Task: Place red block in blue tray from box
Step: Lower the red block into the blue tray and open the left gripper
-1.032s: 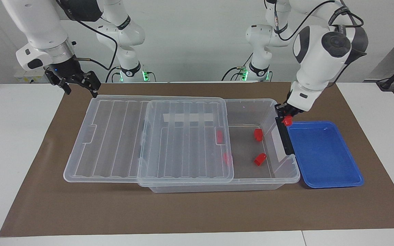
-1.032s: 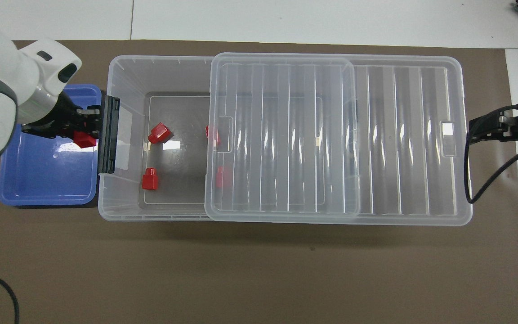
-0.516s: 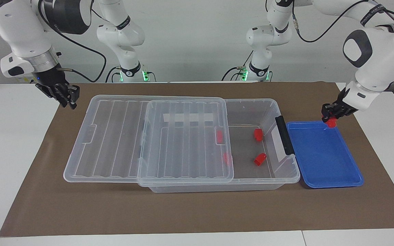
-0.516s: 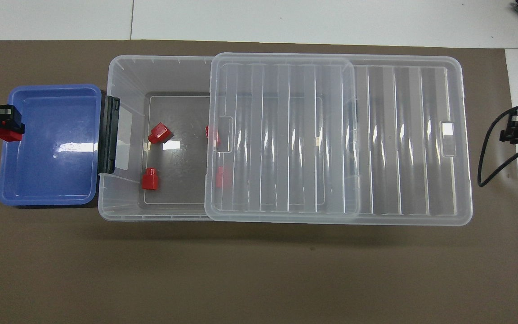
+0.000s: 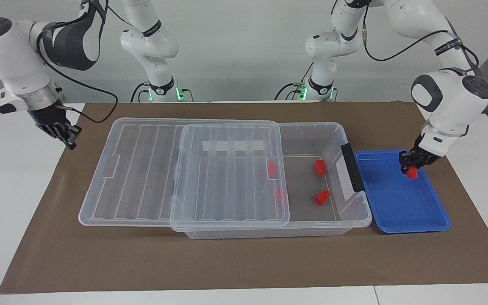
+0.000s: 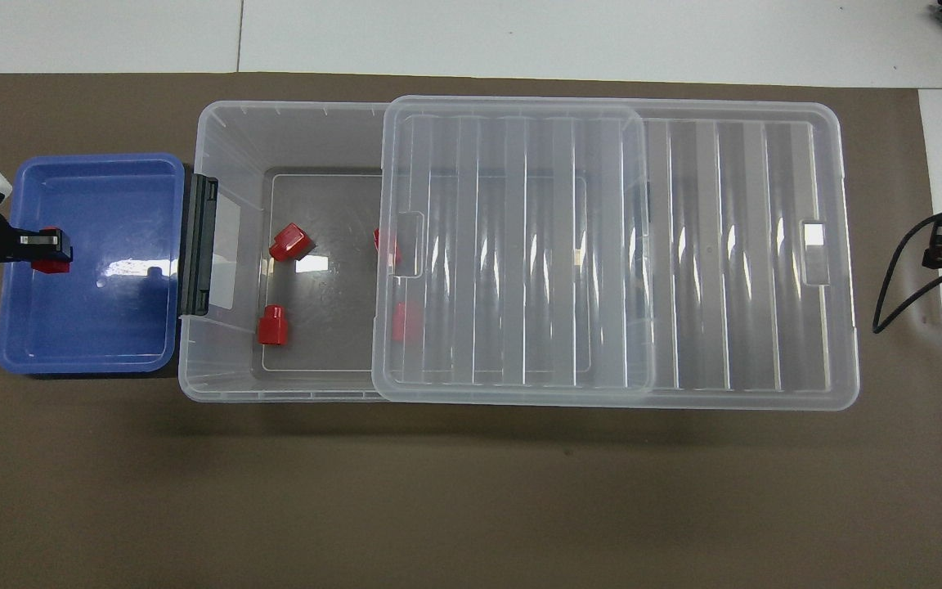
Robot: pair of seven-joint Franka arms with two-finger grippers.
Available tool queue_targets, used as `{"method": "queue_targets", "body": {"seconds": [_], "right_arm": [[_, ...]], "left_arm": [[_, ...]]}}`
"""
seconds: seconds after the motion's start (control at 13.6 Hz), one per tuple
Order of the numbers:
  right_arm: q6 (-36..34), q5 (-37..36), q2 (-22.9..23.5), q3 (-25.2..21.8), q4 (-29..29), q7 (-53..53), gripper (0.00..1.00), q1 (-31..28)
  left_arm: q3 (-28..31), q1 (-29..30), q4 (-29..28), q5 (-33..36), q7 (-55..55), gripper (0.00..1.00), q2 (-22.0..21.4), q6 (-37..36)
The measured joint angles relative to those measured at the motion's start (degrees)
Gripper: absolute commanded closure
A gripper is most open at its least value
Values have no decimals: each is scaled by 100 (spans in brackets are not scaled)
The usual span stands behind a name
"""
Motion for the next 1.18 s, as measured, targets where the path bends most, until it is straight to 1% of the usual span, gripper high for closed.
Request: {"method": "queue_targets", "body": {"seconds": [0.22,0.37,0.74,0.96,1.03,1.11,1.18], "right_arm": [[142,1,166,36,-42,-16,100,43],[247,2,260,58,-73,-16,100,97],[266,3,313,85,-140,-19,100,218],[344,4,351,88,-177,-19,100,332],[366,4,368,88,-182,-19,100,356],[380,4,378,88,-185,-19,100,368],[392,5,380,89,-188,-26,100,386]], "left_arm": [[-1,32,-389,0,8,100,39,475],[2,61,-582,0,8,100,166,856],[1,63,-743,0,8,100,609,1581],[1,63,-827,0,8,100,636,1725],[0,63,-829,0,9,97,635,1730],[0,63,-830,0,9,78,635,1734],[0,63,-830,0,9,55,635,1735]]}}
